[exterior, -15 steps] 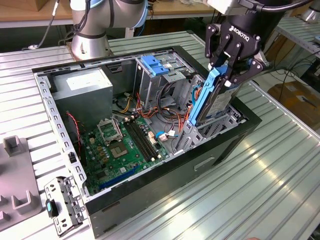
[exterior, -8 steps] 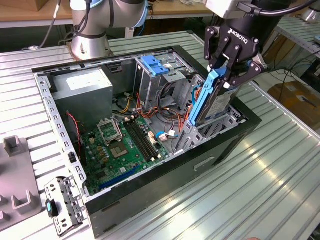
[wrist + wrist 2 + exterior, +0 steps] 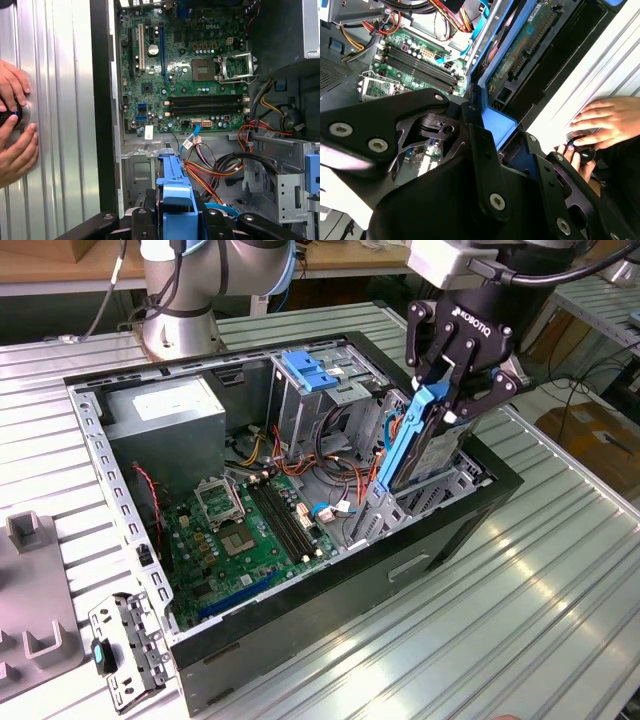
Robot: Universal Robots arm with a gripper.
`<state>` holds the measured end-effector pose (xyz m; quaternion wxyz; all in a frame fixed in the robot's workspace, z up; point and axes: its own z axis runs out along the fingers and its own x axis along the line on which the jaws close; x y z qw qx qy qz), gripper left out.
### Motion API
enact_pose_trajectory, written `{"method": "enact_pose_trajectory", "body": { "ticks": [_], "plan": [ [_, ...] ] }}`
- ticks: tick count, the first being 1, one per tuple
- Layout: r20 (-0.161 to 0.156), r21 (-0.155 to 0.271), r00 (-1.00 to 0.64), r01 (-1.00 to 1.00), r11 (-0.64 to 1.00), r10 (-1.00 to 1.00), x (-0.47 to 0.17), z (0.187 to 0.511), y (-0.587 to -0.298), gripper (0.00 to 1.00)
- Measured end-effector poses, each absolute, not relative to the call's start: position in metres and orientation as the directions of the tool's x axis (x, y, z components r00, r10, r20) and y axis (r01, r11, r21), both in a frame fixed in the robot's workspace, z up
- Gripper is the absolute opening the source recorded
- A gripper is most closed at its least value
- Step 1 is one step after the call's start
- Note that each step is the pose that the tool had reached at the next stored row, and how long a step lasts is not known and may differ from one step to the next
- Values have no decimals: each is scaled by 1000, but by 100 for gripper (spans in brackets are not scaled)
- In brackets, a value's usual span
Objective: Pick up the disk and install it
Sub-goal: 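Insert the disk into the insertion slot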
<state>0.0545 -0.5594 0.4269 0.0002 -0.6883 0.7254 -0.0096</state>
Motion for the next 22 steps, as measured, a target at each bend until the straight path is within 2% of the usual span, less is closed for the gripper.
{"method": "enact_pose_trajectory", "body": {
  "ticks": [22],
  "plan": [
    [13, -14, -53, -999, 52, -999, 55, 397, -560, 37]
  ]
}}
